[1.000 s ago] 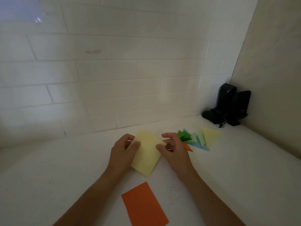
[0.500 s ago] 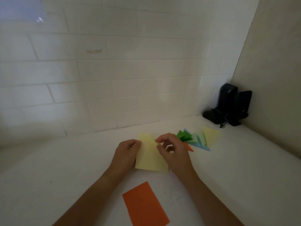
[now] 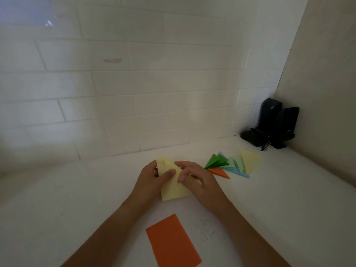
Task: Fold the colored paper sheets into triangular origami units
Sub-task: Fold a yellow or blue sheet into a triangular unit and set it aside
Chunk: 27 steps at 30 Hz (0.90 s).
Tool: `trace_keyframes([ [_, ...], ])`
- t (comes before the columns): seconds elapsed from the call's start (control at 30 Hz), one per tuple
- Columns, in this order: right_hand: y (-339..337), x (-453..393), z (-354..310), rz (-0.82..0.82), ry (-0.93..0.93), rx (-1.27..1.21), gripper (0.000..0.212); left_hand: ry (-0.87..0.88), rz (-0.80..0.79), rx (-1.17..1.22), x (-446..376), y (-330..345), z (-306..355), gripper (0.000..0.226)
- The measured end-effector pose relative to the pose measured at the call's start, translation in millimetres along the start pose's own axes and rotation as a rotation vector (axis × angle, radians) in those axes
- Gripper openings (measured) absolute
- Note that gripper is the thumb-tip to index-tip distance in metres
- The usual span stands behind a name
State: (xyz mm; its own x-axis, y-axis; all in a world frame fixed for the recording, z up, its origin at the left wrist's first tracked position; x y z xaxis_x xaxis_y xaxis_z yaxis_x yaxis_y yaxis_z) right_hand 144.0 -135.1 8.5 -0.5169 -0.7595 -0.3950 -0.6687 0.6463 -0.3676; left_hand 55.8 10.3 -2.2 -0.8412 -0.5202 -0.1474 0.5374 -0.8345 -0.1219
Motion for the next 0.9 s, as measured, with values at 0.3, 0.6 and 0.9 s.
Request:
trace_keyframes([
  [0.3, -7, -1, 9, 0.092, 0.163, -0.028, 0.011, -0.049, -0.214, -0.016, 5, 18, 0, 0.051],
  [0.6, -11, 0, 15, 0.133, 0.193, -0.152, 0.019, -0.026, 0.003, -0.065, 2, 3, 5, 0.042],
  [0.9, -9, -1, 15, 0.118, 0.187, -0.237, 0.015, 0.04, 0.012, -0.037, 4, 3, 14, 0.032],
])
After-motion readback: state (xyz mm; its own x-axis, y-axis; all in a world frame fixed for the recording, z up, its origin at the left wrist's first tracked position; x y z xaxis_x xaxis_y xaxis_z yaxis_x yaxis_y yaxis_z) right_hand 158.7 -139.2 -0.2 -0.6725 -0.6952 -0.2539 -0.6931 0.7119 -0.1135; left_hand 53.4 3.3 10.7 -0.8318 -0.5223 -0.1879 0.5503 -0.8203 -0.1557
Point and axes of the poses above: each hand's wrist, its own x-axis away from the middle knuckle, its own y-axis out of the palm, z = x × y, the point moved 6 cm from there along -x, towards the middle knuckle, and after that the axes turned 2 degrees about -z, right-handed, at the moved point
